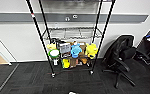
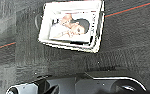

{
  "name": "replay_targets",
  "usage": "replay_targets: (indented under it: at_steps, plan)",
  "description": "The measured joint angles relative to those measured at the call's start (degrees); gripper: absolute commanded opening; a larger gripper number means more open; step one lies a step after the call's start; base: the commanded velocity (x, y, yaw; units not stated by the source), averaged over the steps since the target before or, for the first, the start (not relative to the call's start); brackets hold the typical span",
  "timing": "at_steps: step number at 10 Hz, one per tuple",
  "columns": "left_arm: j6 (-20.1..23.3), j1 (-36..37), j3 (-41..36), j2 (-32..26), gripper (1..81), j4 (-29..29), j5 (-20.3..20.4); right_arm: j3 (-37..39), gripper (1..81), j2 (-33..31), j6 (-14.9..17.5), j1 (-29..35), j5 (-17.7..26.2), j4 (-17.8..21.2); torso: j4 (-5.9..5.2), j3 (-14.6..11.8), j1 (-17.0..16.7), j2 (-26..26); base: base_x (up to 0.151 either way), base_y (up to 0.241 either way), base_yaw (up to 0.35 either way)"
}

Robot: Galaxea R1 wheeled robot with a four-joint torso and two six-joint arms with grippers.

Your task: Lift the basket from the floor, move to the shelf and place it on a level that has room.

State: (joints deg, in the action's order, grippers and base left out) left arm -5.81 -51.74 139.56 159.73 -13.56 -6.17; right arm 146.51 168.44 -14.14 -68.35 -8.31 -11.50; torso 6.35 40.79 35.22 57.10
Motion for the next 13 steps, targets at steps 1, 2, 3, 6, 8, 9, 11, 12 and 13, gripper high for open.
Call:
replay_targets:
  at_steps: [1,2,3,6,8,9,11,12,13]
  plan:
    - [0.0,0.1,1.1,0.9,81.1,0.0,-0.1,0.0,81.1,0.0,-0.1,0.3,0.0,0.1,0.00,1.8,1.2,1.9,0.000,0.000,0.000]
    - [0.0,0.3,2.4,2.1,81.1,0.0,-0.4,-0.1,81.1,0.0,-0.4,0.5,0.0,0.1,0.00,3.5,2.4,3.8,0.000,0.000,0.000]
    - [0.0,0.7,4.0,3.1,81.1,0.0,-1.2,-0.1,81.1,-0.1,-0.5,0.7,0.0,0.1,0.00,4.3,3.4,5.2,0.000,0.000,0.000]
    - [0.0,3.4,6.8,5.3,81.1,0.2,-2.1,-0.1,81.1,-0.2,-0.7,1.3,0.3,0.1,0.00,5.0,6.8,10.6,0.000,0.000,0.000]
    - [0.0,4.1,6.8,5.7,81.1,0.3,-2.6,-0.1,81.1,-0.2,-0.8,1.4,0.3,0.1,0.00,5.1,9.2,14.4,0.000,0.000,0.000]
    - [0.0,4.5,6.9,5.6,81.1,0.3,-2.8,-0.1,81.1,-0.2,-0.9,1.4,0.3,0.1,0.00,5.5,10.3,16.2,0.000,0.000,0.000]
    - [0.0,5.8,6.8,5.9,81.1,0.3,-4.2,-0.2,81.1,-0.3,-0.9,1.6,0.3,0.1,0.00,8.1,12.2,19.2,0.000,0.000,0.000]
    - [0.0,6.0,6.8,6.0,81.1,0.3,-4.4,-0.2,81.1,-0.5,-1.4,1.8,0.4,0.1,0.00,9.9,13.5,21.2,0.000,0.000,0.000]
    - [0.1,6.4,6.8,6.0,81.1,0.3,-4.6,-0.3,81.1,-0.7,-1.9,2.2,0.4,0.1,0.00,11.7,14.7,23.1,0.000,0.000,0.000]
